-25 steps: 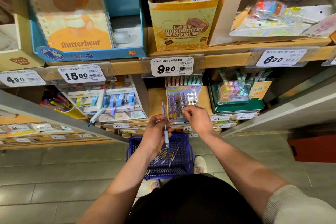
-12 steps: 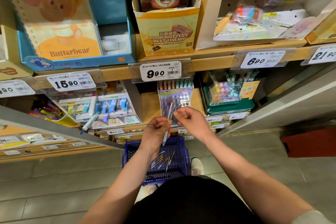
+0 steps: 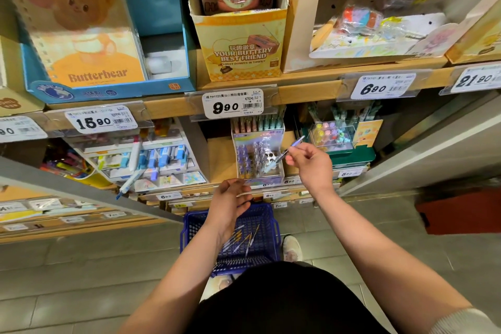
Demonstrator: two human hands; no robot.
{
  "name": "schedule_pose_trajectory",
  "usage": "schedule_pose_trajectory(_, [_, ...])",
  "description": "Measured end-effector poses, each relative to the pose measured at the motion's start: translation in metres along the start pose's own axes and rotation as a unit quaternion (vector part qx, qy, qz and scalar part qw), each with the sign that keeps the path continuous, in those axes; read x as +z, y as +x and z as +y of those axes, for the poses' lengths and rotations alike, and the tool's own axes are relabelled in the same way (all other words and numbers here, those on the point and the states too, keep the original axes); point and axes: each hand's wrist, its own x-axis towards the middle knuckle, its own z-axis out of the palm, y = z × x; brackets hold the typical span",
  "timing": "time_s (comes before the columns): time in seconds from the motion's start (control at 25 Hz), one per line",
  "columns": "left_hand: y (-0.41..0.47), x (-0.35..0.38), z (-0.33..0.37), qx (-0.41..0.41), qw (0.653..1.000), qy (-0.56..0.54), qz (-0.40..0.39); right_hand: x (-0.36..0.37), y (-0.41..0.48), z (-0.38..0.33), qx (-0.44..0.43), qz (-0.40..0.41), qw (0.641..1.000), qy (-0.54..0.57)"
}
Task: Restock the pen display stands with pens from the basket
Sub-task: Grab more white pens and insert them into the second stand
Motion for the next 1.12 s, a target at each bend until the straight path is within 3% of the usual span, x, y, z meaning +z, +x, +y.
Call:
schedule_pose_trajectory(0.12, [0.000,-0.004,-0.003,-0.003,1.000,-0.004,0.014,0.006,0.001,0.010,-0.097,-0.011,0.982,-0.164])
schedule_pose_trajectory(0.28, [0.000,-0.011,-0.003,0.000,1.000,-0.021,0.024,0.016,-0.002,0.022,-0.160,-0.041,0.954,-0.250])
schedule_pose_trajectory(0.56, [-0.006,-0.020,-0.002,-0.002,0.999,-0.029,0.036,0.028,-0.001,0.032,-0.197,-0.075,0.926,-0.314])
schedule_pose_trajectory(0.84, [-0.015,-0.026,0.005,-0.006,0.999,-0.028,0.045,0.036,0.002,0.040,-0.168,-0.125,0.901,-0.380])
schedule_pose_trajectory(0.96, [-0.016,-0.032,0.008,-0.007,0.999,-0.029,0.045,0.041,0.004,0.041,-0.167,-0.151,0.874,-0.430])
schedule_pose_trajectory(1.12, [-0.018,-0.039,0.010,-0.010,0.999,-0.024,0.044,0.045,0.002,0.042,-0.153,-0.135,0.876,-0.437])
